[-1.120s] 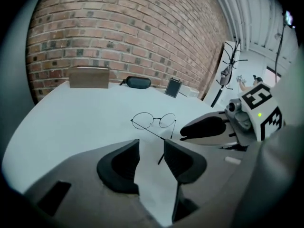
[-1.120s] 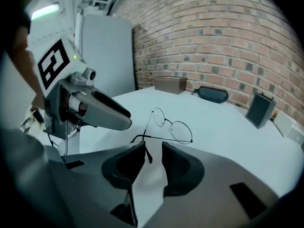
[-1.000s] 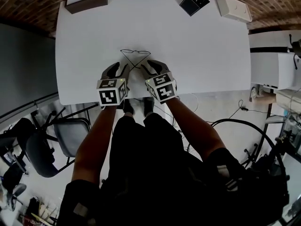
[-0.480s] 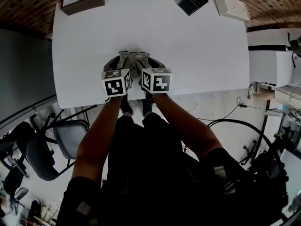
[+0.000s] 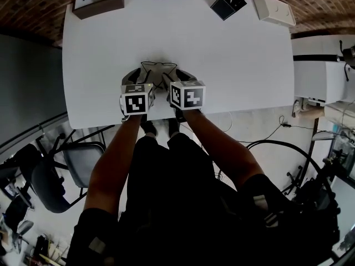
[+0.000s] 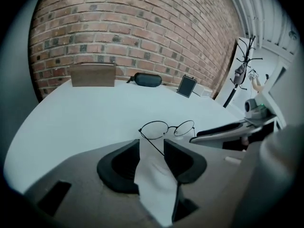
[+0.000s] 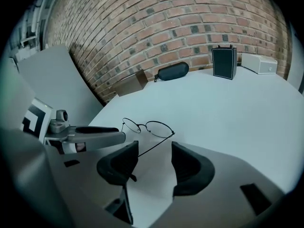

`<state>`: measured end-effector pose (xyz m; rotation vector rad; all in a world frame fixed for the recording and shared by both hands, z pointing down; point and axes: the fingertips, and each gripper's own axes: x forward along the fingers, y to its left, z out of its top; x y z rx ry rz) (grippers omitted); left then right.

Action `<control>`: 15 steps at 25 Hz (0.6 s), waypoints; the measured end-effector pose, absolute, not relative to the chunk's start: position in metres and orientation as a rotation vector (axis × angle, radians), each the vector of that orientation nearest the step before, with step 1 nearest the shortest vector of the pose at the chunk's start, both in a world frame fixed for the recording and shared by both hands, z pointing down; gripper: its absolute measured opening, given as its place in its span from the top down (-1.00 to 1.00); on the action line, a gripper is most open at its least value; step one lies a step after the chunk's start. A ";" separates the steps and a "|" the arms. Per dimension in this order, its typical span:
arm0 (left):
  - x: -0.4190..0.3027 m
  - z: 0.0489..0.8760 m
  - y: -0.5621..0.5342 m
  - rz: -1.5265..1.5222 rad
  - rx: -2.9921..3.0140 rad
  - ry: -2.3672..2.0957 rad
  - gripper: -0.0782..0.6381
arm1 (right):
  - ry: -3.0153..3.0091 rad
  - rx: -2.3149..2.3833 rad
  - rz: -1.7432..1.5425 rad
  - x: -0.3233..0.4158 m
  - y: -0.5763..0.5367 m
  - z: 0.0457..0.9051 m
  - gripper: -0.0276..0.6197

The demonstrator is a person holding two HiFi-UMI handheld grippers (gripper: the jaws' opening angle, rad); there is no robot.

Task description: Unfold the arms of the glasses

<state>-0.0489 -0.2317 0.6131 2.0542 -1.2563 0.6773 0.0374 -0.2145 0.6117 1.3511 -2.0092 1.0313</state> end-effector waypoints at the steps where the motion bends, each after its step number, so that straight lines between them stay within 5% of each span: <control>1: -0.051 0.613 -0.231 0.678 2.053 -1.256 0.33 | -2.008 1.340 1.020 0.038 -0.214 0.609 0.35; 15: -0.065 0.612 -0.229 0.780 2.098 -1.258 0.33 | -2.073 1.257 0.866 0.059 -0.216 0.615 0.35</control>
